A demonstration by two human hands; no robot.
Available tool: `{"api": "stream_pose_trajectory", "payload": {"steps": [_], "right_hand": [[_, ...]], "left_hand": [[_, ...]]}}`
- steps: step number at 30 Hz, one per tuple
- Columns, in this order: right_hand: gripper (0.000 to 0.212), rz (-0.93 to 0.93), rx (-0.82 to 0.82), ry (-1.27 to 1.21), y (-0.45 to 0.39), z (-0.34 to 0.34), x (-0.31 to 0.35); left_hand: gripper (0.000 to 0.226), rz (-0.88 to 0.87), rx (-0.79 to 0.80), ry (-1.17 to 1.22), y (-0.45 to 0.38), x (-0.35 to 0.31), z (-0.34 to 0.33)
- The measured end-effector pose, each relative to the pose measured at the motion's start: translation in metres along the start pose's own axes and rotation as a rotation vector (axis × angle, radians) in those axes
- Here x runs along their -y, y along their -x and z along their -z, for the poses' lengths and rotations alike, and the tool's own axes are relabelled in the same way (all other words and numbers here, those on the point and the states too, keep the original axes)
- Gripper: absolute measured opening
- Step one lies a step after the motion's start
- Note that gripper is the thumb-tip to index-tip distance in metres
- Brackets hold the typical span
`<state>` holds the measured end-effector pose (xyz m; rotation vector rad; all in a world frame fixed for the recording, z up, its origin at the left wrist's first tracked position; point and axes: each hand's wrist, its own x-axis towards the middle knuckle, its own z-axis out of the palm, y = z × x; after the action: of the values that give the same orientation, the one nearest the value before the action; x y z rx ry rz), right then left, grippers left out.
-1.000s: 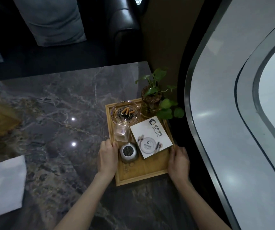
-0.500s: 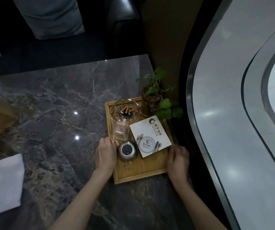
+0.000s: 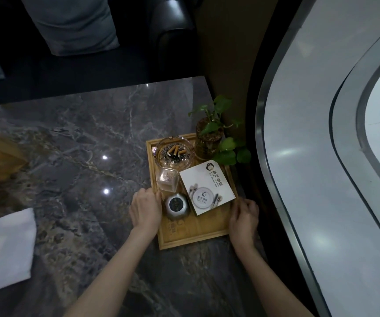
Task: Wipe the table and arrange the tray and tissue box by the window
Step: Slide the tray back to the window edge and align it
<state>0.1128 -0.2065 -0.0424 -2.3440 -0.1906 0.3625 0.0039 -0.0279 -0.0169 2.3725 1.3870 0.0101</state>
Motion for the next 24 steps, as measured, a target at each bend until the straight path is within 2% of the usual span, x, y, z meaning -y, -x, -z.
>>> {"api": "stream_pose_trajectory", "payload": {"steps": [2, 5, 8, 11, 14, 18, 21, 24], "right_hand": [[0.015, -0.065, -0.017, -0.066, 0.002, 0.0, 0.005], [0.025, 0.042, 0.032, 0.105, 0.001, 0.004, 0.007], [0.047, 0.099, 0.117, 0.151, 0.003, 0.015, 0.011], [0.045, 0.153, 0.214, 0.169, 0.012, 0.023, 0.005], [0.044, 0.212, 0.266, 0.203, 0.03, 0.024, 0.001], [0.056, 0.323, 0.172, 0.368, 0.067, 0.014, -0.003], [0.062, 0.497, 0.182, 0.501, 0.094, 0.002, -0.016], [0.061, 0.477, 0.241, 0.592, 0.109, -0.006, -0.029]], "left_hand": [[0.029, -0.014, -0.002, 0.015, 0.002, 0.002, -0.001], [0.027, -0.028, 0.0, 0.069, 0.007, 0.004, 0.0], [0.029, -0.044, 0.034, 0.108, 0.017, 0.008, 0.001], [0.036, -0.103, 0.031, 0.158, 0.037, 0.012, -0.001], [0.048, -0.219, -0.005, 0.084, 0.066, 0.018, -0.007], [0.059, -0.368, 0.017, -0.051, 0.105, 0.03, -0.021], [0.064, -0.395, 0.045, -0.072, 0.126, 0.039, -0.033], [0.068, -0.352, 0.087, -0.099, 0.136, 0.046, -0.04]]}}
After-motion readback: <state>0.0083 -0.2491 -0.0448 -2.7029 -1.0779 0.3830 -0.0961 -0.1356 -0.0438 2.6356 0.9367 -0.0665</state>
